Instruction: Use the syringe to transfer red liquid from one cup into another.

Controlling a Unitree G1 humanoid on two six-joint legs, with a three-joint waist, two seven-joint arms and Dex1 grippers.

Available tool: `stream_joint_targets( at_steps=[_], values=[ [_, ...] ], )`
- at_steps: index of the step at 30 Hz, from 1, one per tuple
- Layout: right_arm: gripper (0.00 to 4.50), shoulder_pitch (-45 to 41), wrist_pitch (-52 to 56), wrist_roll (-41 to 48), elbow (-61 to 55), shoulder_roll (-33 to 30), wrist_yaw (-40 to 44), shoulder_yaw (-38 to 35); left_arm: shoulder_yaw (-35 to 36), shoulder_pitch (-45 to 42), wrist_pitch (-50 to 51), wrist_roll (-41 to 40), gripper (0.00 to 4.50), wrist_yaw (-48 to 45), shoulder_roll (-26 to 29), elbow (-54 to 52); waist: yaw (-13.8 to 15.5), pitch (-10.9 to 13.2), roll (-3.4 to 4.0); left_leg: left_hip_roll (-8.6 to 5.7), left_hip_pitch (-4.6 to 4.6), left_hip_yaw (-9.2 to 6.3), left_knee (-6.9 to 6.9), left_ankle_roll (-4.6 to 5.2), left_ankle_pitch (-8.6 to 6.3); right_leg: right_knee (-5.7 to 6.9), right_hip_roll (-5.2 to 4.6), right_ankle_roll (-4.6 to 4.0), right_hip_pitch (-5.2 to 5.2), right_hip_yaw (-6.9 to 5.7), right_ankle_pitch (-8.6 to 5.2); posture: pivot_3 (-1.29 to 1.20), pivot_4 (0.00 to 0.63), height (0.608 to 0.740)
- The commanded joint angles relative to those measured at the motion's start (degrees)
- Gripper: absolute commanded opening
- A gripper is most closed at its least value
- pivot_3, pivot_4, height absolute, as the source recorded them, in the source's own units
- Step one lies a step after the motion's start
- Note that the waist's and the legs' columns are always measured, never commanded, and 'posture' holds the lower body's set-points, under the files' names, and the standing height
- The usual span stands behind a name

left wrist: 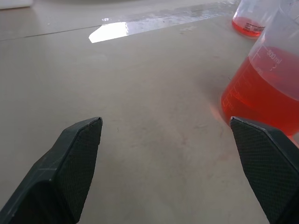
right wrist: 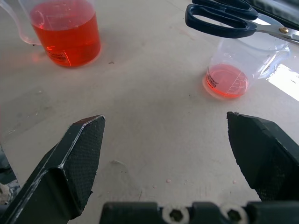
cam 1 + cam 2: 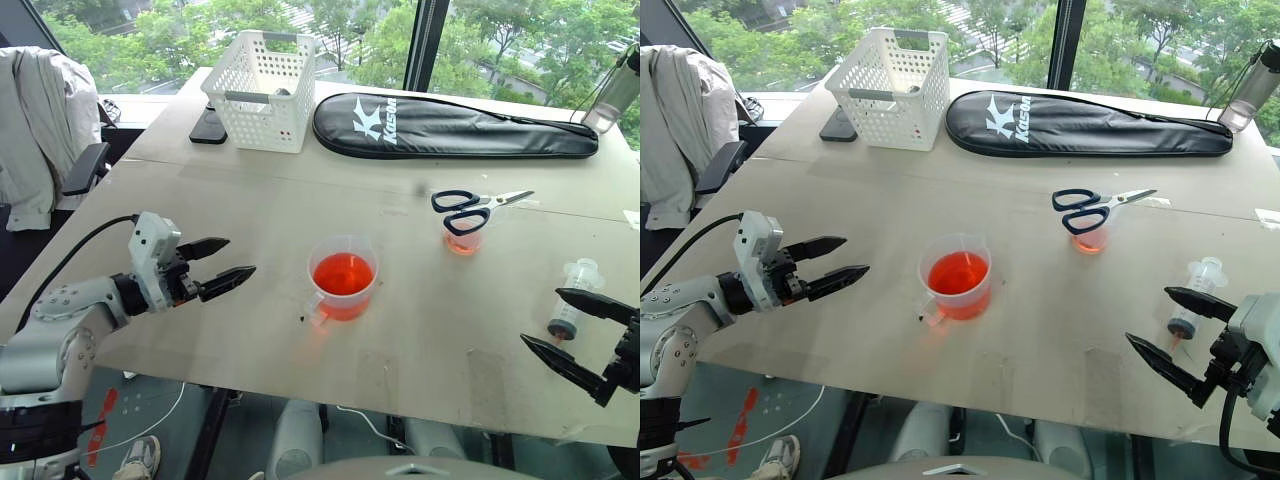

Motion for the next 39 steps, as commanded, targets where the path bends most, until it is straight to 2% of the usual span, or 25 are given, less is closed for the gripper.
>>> stream_joint_targets(
  at_steps=[1,6,10,15,19,23,28,34,39],
  values=[
    [4.50,-2.2,-1.3,-0.1,-1.5,0.2,-3.0,1.6,0.2,-3.2,-0.6,-0.9,4.45,1.4,-1.1,-1.1,0.0,0.0,0.00,0.00,0.00,0.00,0.00,0.00,0.00,0.00,0.00,-0.01,0.00,0.00,0.00,0.00,0.150,0.724],
    [4.50,-11.7,1.4,0.3,-1.7,-2.4,-10.2,5.3,0.9,-15.7,5.1,-5.6,4.45,8.4,-4.1,-2.0,0.5,0.1,-0.12,-0.03,-0.05,-0.03,0.18,0.01,0.01,0.12,0.06,0.01,0.03,-0.07,0.03,0.00,0.150,0.724],
    [4.50,-18.8,5.3,4.2,-0.4,-8.4,-11.2,5.9,1.5,-20.6,6.5,-8.7,4.45,10.2,-5.1,-3.9,0.2,0.1,-0.11,-0.07,-0.02,0.04,0.20,0.26,0.16,0.14,0.10,-0.12,0.12,0.06,0.11,0.00,0.150,0.724],
    [4.50,-31.5,10.3,5.5,5.6,-20.0,-10.2,11.4,0.9,-17.0,8.1,-14.3,4.45,-0.7,-1.0,-10.0,-0.5,0.1,-0.13,-0.05,-0.02,0.03,0.09,0.26,0.15,0.13,0.23,-0.09,0.07,0.12,0.09,0.00,0.150,0.724],
    [4.50,-46.0,9.9,3.1,14.3,-26.2,-7.1,22.2,-0.4,-15.1,7.3,-14.5,4.45,-4.1,0.9,-12.7,-0.3,0.2,-0.01,-0.03,0.01,0.01,0.07,0.27,0.15,0.16,0.25,-0.11,0.04,0.11,0.08,0.00,0.150,0.724],
    [4.50,-56.2,0.9,-7.3,23.4,-28.2,-0.4,34.5,-1.2,-15.2,6.4,-14.4,4.45,-4.9,1.2,-14.7,0.0,0.2,-0.01,-0.03,-0.01,0.02,0.19,0.27,0.16,0.17,0.21,-0.11,0.02,0.11,0.08,0.00,0.150,0.724],
    [4.50,-67.7,-18.9,-25.4,42.5,-28.7,10.2,48.3,-1.2,-16.4,7.5,-16.4,4.45,-4.0,1.3,-16.6,-0.2,0.2,0.01,-0.07,-0.12,0.16,0.22,0.29,0.15,0.10,0.17,-0.10,-0.02,0.18,0.09,0.00,0.150,0.724],
    [4.50,-79.1,-32.4,-36.2,60.3,-25.3,15.6,54.7,-1.0,-17.2,7.7,-17.8,4.45,-1.5,0.8,-18.3,-0.4,0.3,0.12,-0.04,-0.06,0.15,0.16,0.28,0.15,0.17,0.25,-0.07,-0.03,0.17,0.09,0.00,0.150,0.724],
    [4.50,-80.9,-38.6,-41.8,64.9,-23.0,14.9,55.9,-0.6,-16.0,7.1,-18.0,4.45,0.6,0.2,-19.7,-0.3,0.3,0.13,-0.04,-0.05,0.15,0.16,0.28,0.15,0.19,0.26,-0.01,-0.02,0.18,0.10,0.00,0.150,0.724]
  ],
)
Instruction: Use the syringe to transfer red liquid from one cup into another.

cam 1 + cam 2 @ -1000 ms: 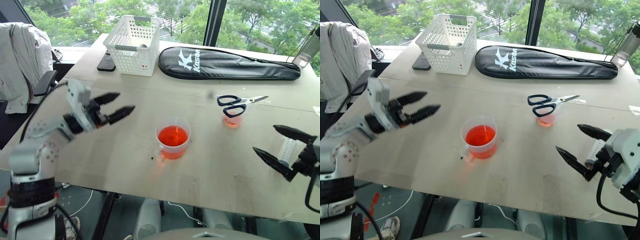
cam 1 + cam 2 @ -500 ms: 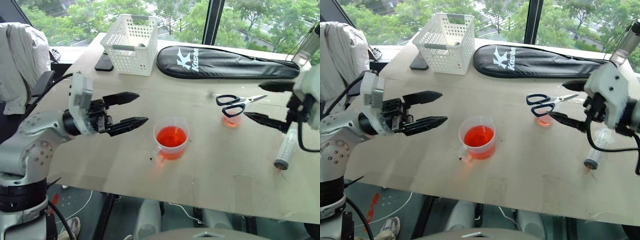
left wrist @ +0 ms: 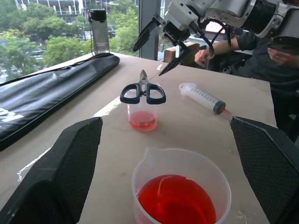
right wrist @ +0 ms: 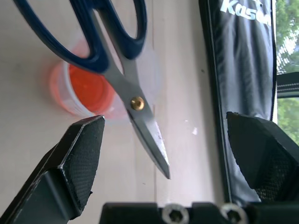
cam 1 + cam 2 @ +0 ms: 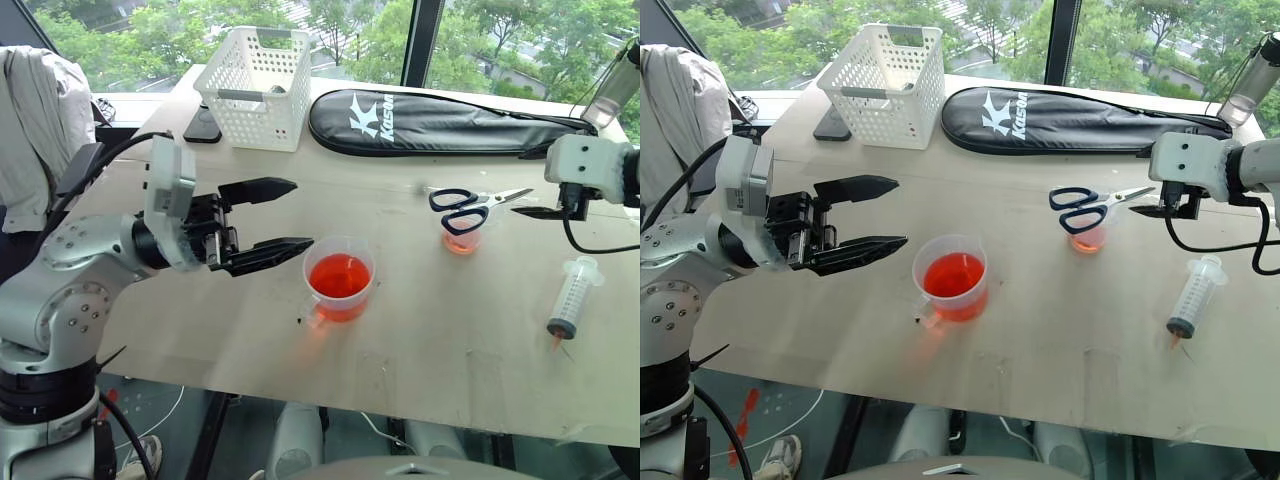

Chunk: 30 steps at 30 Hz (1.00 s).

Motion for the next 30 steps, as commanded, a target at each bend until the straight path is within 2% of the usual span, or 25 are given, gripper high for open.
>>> stream_joint_targets(
  at_steps=[1,5,9,17,22,30],
  values=[
    [4.50,-0.1,-5.4,-3.2,1.1,0.3,-0.3,-0.6,1.6,0.6,-0.9,-1.1,4.45,1.8,-0.3,-2.8,0.0,0.0,0.01,0.00,0.00,0.01,0.00,0.00,0.00,0.00,0.00,0.01,0.00,0.01,0.00,0.00,0.150,0.724],
    [4.50,1.2,-8.3,-6.4,1.9,0.7,-2.8,-1.3,1.7,1.5,-1.2,-1.4,4.45,2.6,-0.5,-3.6,0.1,0.0,0.01,0.00,0.00,0.02,0.03,0.00,0.00,0.01,-0.01,0.00,0.01,0.01,0.00,0.00,0.150,0.724],
    [4.50,2.2,-7.9,-5.3,1.6,0.2,-0.4,-2.2,1.4,1.1,-1.4,-1.6,4.45,2.7,-0.5,-3.2,0.1,0.0,0.01,0.00,0.02,0.03,0.07,-0.01,0.01,0.06,-0.01,-0.03,0.02,0.02,-0.01,0.00,0.150,0.724],
    [4.50,2.3,5.7,5.2,-4.9,-1.4,10.9,-6.1,1.2,1.2,-1.8,-1.5,4.45,2.0,-0.3,-2.7,0.1,0.0,0.04,0.00,0.04,0.02,0.08,-0.01,0.01,0.12,-0.01,0.00,0.02,0.02,0.01,0.00,0.150,0.724],
    [4.50,-1.1,9.6,7.0,-5.9,-0.1,12.2,-6.6,1.0,1.3,-1.8,-1.5,4.45,2.0,-0.4,-2.8,0.0,0.0,0.06,0.00,0.06,0.04,0.09,-0.01,0.01,0.13,-0.01,-0.04,0.02,0.03,-0.01,0.00,0.150,0.724],
    [4.50,-6.8,14.0,8.7,-8.1,4.1,16.5,-3.3,0.8,1.4,-2.0,-1.4,4.45,2.2,-0.5,-2.9,0.0,0.0,0.07,0.00,0.04,0.03,0.10,-0.01,0.01,0.14,-0.01,0.00,0.01,0.02,0.01,0.00,0.150,0.724]
  ],
)
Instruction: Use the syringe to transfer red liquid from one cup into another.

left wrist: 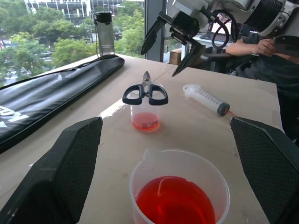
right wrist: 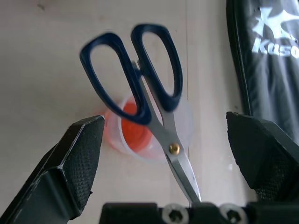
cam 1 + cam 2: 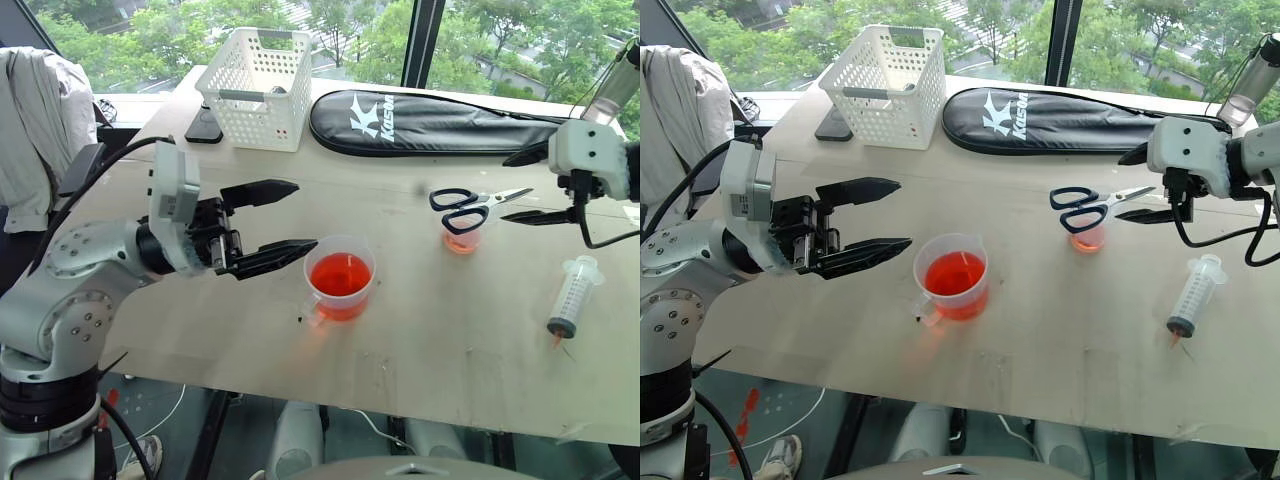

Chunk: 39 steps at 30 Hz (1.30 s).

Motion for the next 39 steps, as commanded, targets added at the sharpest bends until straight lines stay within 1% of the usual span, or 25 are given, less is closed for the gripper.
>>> stream_joint_targets(
  at_steps=[1,5,9,11,15,17,20,23,26,32,39],
  values=[
    [4.50,-4.9,1.6,0.0,-1.2,2.0,2.6,1.4,0.7,-0.2,-1.0,-0.8,4.45,0.0,-0.1,-1.1,0.0,0.0,0.01,0.00,0.00,0.00,0.00,0.00,0.00,0.00,0.00,0.00,0.00,0.00,0.00,0.00,0.150,0.724],
    [4.50,-8.7,2.6,-1.3,0.3,5.5,4.3,4.6,0.6,-0.1,-1.1,-0.8,4.45,0.2,-0.1,-1.3,0.0,0.0,0.01,0.00,0.00,-0.02,0.00,0.00,0.00,0.02,0.01,0.00,0.00,-0.02,0.00,0.00,0.150,0.724],
    [4.50,-11.1,0.4,-3.2,3.5,7.9,6.1,7.4,1.3,0.8,-0.9,-1.3,4.45,1.0,-0.1,-2.3,0.2,0.0,0.01,0.00,-0.01,-0.01,0.00,0.00,0.00,0.01,0.00,-0.01,0.00,-0.02,0.00,0.00,0.150,0.724],
    [3.97,-12.0,-1.4,-3.8,5.2,8.5,6.6,8.1,1.7,1.4,-0.9,-1.5,4.50,1.5,-0.1,-2.9,0.1,0.0,0.01,0.00,-0.04,0.00,0.01,0.00,0.00,0.00,0.00,-0.01,0.00,-0.02,0.00,0.00,0.150,0.724],
    [3.97,-13.8,-2.5,-4.0,8.4,8.9,6.9,7.7,2.4,2.8,-0.9,-2.1,4.50,2.9,0.1,-4.5,0.1,0.0,0.02,0.00,-0.03,-0.02,0.00,0.00,0.00,0.02,0.00,0.00,-0.01,-0.04,0.00,0.00,0.150,0.724],
    [3.97,-14.8,-3.5,-5.1,11.7,6.9,6.8,6.9,3.2,3.6,-0.9,-2.5,4.50,3.8,0.1,-5.3,0.1,0.0,0.02,0.00,-0.03,-0.02,0.00,0.00,0.00,0.02,0.00,0.00,-0.01,-0.03,0.00,0.00,0.150,0.724],
    [3.97,-15.4,-7.2,-8.3,17.3,3.5,4.5,6.3,4.0,4.8,-1.1,-2.8,4.50,4.7,0.3,-6.1,0.5,0.0,0.02,-0.01,-0.04,-0.02,0.00,0.00,0.00,0.00,-0.01,-0.03,0.00,-0.04,-0.01,0.00,0.150,0.724],
    [3.97,-13.9,-12.6,-12.0,21.4,0.6,1.5,6.7,4.3,5.4,-1.1,-3.0,4.50,5.3,0.2,-6.6,0.5,0.0,0.02,-0.01,-0.03,0.00,0.00,0.00,0.00,-0.04,-0.01,-0.06,0.01,-0.02,-0.03,0.00,0.150,0.724],
    [3.97,-9.1,-15.9,-13.9,22.2,-1.3,-2.1,5.7,4.5,5.6,-1.2,-3.2,4.50,5.8,0.1,-6.9,0.1,0.0,0.01,-0.01,-0.01,0.00,0.00,0.00,0.00,-0.02,-0.01,-0.06,0.01,-0.02,-0.03,0.00,0.150,0.724],
    [3.97,-4.9,-17.9,-15.1,20.5,-0.1,-7.2,4.6,4.0,5.0,-1.0,-3.9,4.50,5.9,0.4,-6.6,-0.6,0.1,0.18,-0.01,0.08,0.07,0.00,-0.01,0.00,0.07,0.00,0.00,-0.01,0.10,0.01,0.00,0.150,0.724],
    [3.97,-4.4,-20.7,-17.4,21.9,2.4,-13.3,5.1,3.9,4.6,-0.7,-5.2,4.50,5.7,0.9,-6.3,-0.1,0.1,0.18,-0.01,0.03,0.07,0.00,-0.01,0.00,0.02,0.00,0.00,0.00,0.08,0.01,0.00,0.150,0.724]
  ],
)
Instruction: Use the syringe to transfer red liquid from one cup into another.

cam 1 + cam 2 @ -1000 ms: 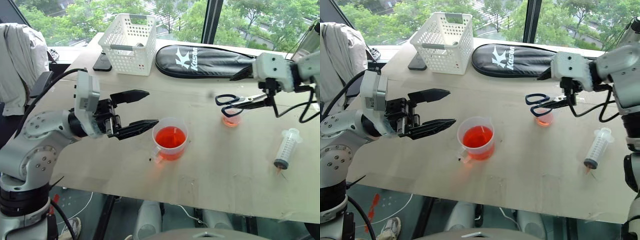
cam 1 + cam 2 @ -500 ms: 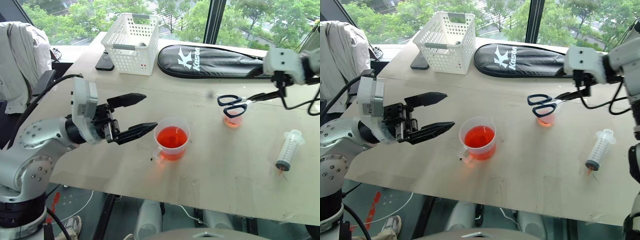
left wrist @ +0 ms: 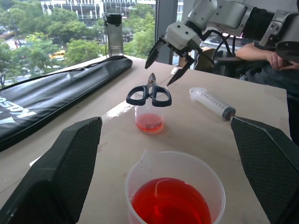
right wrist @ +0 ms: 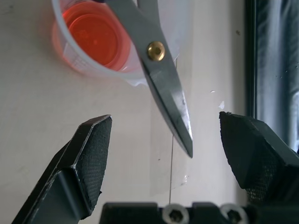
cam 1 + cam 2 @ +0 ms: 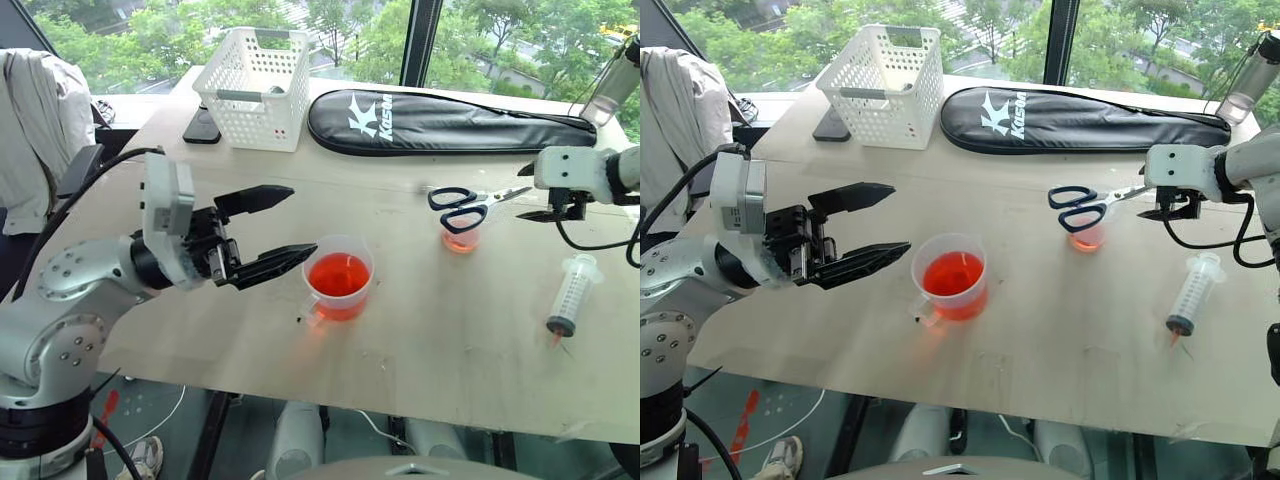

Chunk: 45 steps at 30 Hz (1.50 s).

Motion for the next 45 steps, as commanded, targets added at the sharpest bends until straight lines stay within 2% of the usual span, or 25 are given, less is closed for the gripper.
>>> stream_joint_targets(
  at_steps=[1,18,21,24,27,28,39,45],
  values=[
    [3.97,-0.7,-1.6,-0.9,-0.1,0.6,-3.2,-2.5,1.1,-0.7,-0.5,-1.3,4.50,-0.3,0.8,-1.1,0.1,0.0,0.00,0.00,0.00,0.00,0.00,0.00,0.00,0.00,0.00,0.00,0.00,0.00,0.00,0.00,0.150,0.724],
    [3.97,0.8,-4.0,-2.2,-0.1,2.4,-6.4,-2.6,1.0,-0.7,-0.6,-1.2,4.50,-0.3,0.7,-1.2,0.1,0.0,0.00,0.00,0.00,-0.02,0.00,0.00,0.00,0.01,0.00,0.01,0.00,-0.01,0.01,0.00,0.150,0.724],
    [3.15,1.1,-4.0,-2.2,-0.4,2.1,-6.4,-2.6,0.9,-0.7,-0.7,-1.1,4.50,-0.3,0.7,-1.2,0.1,0.0,0.00,0.00,0.00,-0.02,0.00,0.00,0.00,0.01,0.00,0.01,0.00,-0.01,0.00,0.00,0.150,0.724],
    [1.89,1.2,-3.9,-2.4,-0.6,1.9,-6.4,-2.7,0.6,-0.9,-0.7,-1.0,4.50,-0.3,0.6,-1.0,0.1,0.0,0.00,0.00,0.00,-0.01,0.00,0.00,0.00,0.01,0.00,0.01,0.01,-0.01,0.00,0.00,0.150,0.724],
    [0.40,1.5,-3.7,-2.3,-1.4,1.5,-6.1,-2.8,0.5,-0.9,-0.7,-0.9,4.50,-0.4,0.6,-0.8,0.1,0.0,0.00,0.00,0.00,-0.02,0.00,0.00,0.00,0.02,0.00,0.01,0.01,-0.01,0.00,0.00,0.150,0.724],
    [0.08,1.6,-3.5,-2.3,-1.6,1.3,-6.0,-2.9,0.4,-1.0,-0.7,-0.9,4.50,-0.4,0.5,-0.8,0.1,0.0,0.00,0.00,0.00,-0.02,0.00,0.00,0.00,0.02,0.00,0.01,0.00,-0.01,0.01,0.00,0.150,0.724],
    [0.03,1.5,-1.6,-2.0,-3.0,0.7,-6.2,-4.2,-0.7,-1.4,-1.0,-0.4,4.50,-0.1,-0.1,-0.7,0.1,0.0,0.01,0.00,0.00,-0.02,0.00,0.00,0.00,0.01,0.00,0.01,0.01,-0.01,0.01,0.00,0.150,0.724],
    [0.03,0.3,2.8,0.0,-3.7,0.7,-5.6,-6.7,-1.1,-1.5,-1.3,-0.1,4.50,-0.1,-0.5,-0.5,0.1,0.0,0.01,0.00,0.00,-0.02,0.00,0.00,0.00,0.01,0.00,0.02,0.01,-0.01,0.01,0.00,0.150,0.724]
  ],
)
